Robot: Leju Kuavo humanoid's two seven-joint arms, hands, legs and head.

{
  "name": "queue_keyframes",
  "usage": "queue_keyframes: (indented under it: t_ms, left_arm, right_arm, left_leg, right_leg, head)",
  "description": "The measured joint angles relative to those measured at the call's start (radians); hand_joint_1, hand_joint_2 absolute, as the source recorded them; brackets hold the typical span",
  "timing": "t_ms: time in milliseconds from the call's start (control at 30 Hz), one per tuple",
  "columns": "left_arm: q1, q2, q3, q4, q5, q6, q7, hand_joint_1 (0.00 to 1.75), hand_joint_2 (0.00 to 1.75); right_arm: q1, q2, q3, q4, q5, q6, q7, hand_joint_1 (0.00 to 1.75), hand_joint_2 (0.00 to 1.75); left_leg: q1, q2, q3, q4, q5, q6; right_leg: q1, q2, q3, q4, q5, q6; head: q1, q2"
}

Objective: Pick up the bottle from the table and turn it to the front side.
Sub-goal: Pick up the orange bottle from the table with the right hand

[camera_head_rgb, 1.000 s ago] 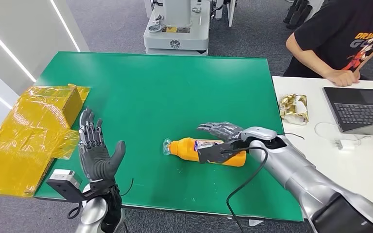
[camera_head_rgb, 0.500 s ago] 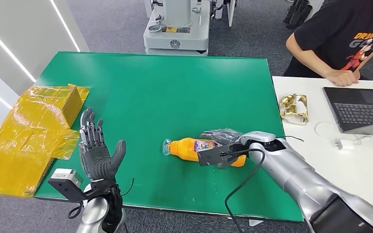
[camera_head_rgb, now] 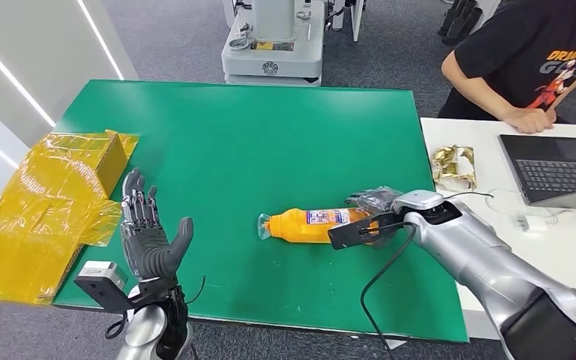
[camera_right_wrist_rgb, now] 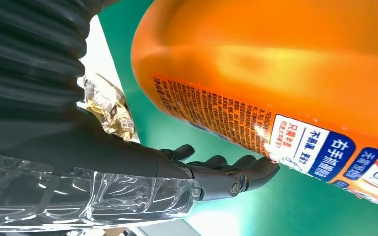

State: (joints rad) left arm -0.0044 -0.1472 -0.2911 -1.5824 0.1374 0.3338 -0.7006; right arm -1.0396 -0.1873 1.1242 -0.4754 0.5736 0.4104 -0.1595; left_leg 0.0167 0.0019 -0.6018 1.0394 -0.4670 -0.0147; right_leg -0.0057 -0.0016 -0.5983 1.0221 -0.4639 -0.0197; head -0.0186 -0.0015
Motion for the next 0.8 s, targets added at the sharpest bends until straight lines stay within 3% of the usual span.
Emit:
queue_keyframes:
  t_ms: [267, 400, 433, 533, 667, 800]
  left_arm:
    - [0.014, 0.002, 0.0, 0.0, 0.0, 0.0, 0.0, 0.0, 1.75]
    - [0.017, 0.003, 0.0, -0.001, -0.002, 0.0, 0.0, 0.0, 1.75]
    - [0.017, 0.003, 0.0, -0.001, -0.004, 0.0, 0.0, 0.0, 1.75]
    - [0.02, 0.003, 0.0, -0.001, -0.006, -0.002, 0.0, 0.0, 1.75]
    - [0.019, 0.002, 0.0, -0.001, -0.007, -0.009, 0.0, 0.0, 1.75]
    - [0.018, 0.002, 0.0, -0.001, -0.005, -0.009, 0.0, 0.0, 1.75]
  right_arm:
    - [-0.001, 0.0, 0.024, 0.0, -0.006, -0.01, 0.006, 0.01, 1.75]
    - [0.0, 0.0, 0.033, 0.0, -0.01, -0.03, -0.001, 1.53, 1.75]
    - [0.001, 0.0, 0.035, 0.0, -0.012, -0.042, -0.004, 1.62, 1.75]
    - [0.009, 0.004, 0.038, 0.002, -0.022, -0.087, -0.012, 1.7, 1.75]
    - [0.024, 0.01, 0.039, 0.004, -0.035, -0.129, -0.021, 1.58, 1.75]
    - [0.029, 0.01, 0.039, 0.004, -0.041, -0.13, -0.026, 1.59, 1.75]
  left_leg:
    - [0.0, 0.0, 0.0, 0.0, 0.0, 0.0]
    - [0.0, 0.0, 0.0, 0.0, 0.0, 0.0]
    - [0.0, 0.0, 0.0, 0.0, 0.0, 0.0]
    - [0.0, 0.0, 0.0, 0.0, 0.0, 0.0]
    - [0.0, 0.0, 0.0, 0.0, 0.0, 0.0]
    - [0.0, 0.0, 0.001, 0.0, 0.0, 0.0]
  right_leg:
    - [0.0, 0.0, 0.0, 0.0, 0.0, 0.0]
    - [0.0, 0.0, 0.0, 0.0, 0.0, 0.0]
    - [0.0, 0.0, 0.0, 0.0, 0.0, 0.0]
    - [0.0, 0.0, 0.0, 0.0, 0.0, 0.0]
    - [0.0, 0.0, 0.0, 0.0, 0.0, 0.0]
    - [0.0, 0.0, 0.0, 0.0, 0.0, 0.0]
  head:
    - [0.0, 0.0]
    - [0.0, 0.0]
    - [0.0, 0.0]
    - [0.0, 0.0]
    - [0.0, 0.0]
    - [0.0, 0.0]
